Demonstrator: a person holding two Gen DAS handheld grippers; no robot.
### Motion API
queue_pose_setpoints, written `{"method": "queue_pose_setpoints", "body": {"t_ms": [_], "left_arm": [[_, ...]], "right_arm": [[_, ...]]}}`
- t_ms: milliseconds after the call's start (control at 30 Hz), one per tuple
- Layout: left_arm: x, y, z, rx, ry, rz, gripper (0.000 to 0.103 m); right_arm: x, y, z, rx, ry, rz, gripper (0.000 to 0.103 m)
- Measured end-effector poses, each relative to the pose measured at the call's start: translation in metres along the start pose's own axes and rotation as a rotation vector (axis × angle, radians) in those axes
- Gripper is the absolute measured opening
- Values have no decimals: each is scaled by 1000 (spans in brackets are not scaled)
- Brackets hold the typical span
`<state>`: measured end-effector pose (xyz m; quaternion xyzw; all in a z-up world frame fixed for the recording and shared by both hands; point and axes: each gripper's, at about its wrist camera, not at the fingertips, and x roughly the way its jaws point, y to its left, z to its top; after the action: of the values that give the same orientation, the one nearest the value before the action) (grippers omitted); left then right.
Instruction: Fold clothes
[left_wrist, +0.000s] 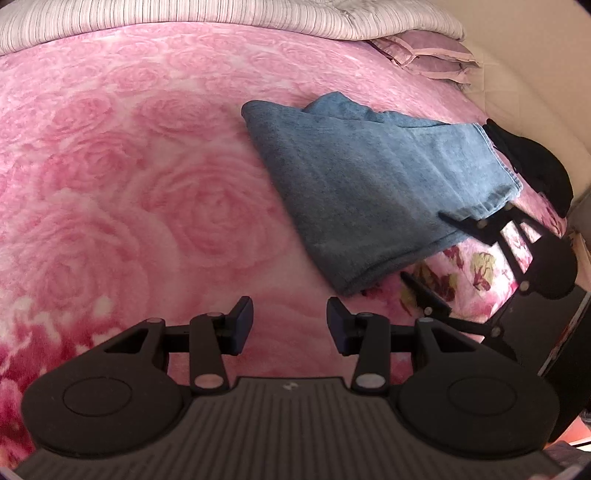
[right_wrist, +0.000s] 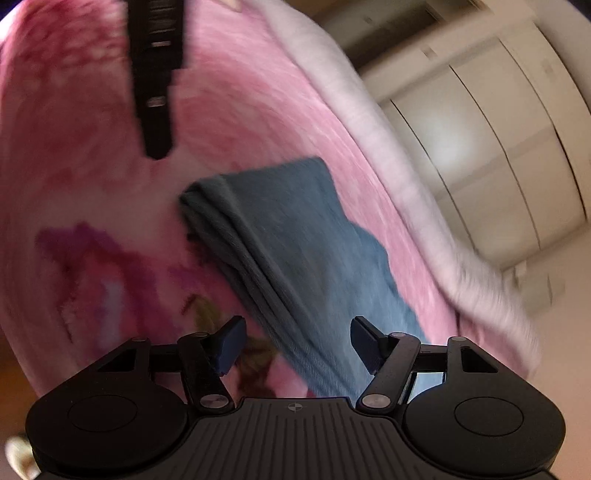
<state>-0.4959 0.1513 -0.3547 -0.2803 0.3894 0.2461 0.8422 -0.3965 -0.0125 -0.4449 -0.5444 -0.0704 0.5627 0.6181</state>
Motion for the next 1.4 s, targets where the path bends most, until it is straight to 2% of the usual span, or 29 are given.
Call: {"method": "queue_pose_setpoints", "body": {"t_ms": [67,133,433,533,600,667,800,1067,1233,1400], "left_arm": [[1,3,2,-8,1,-11,39],[2,6,3,-15,0,-20,39],[1,22,7,-75,-16,-25,39],[2,23,9,-79,-18,-23,39],[1,22,12,-77,-25,-20,38],[0,22,17,-71,-35,-17,37],[-3,16,35,-49,-72,-17,37],[6,-28,94,63,-147,-81,37],[27,-76,129,155,-174,-158,37],[56,-123,152,221,-165,-238,37]], "right_arm": [[5,6,1,-70,-21,14,48],[10,15,1,-133,-39,14,39],[32,22,8,-170,-85,-13,35],[34,23,6,-157,-95,-6,29],[34,20,6,-111,-98,0,21],[33,9,9,1,-103,22,17],[29,-40,6,386,-139,88,15],[13,-144,-29,965,-247,125,15],[-13,-219,-80,1300,-316,117,14],[-33,-285,-175,1680,-344,46,14]]}}
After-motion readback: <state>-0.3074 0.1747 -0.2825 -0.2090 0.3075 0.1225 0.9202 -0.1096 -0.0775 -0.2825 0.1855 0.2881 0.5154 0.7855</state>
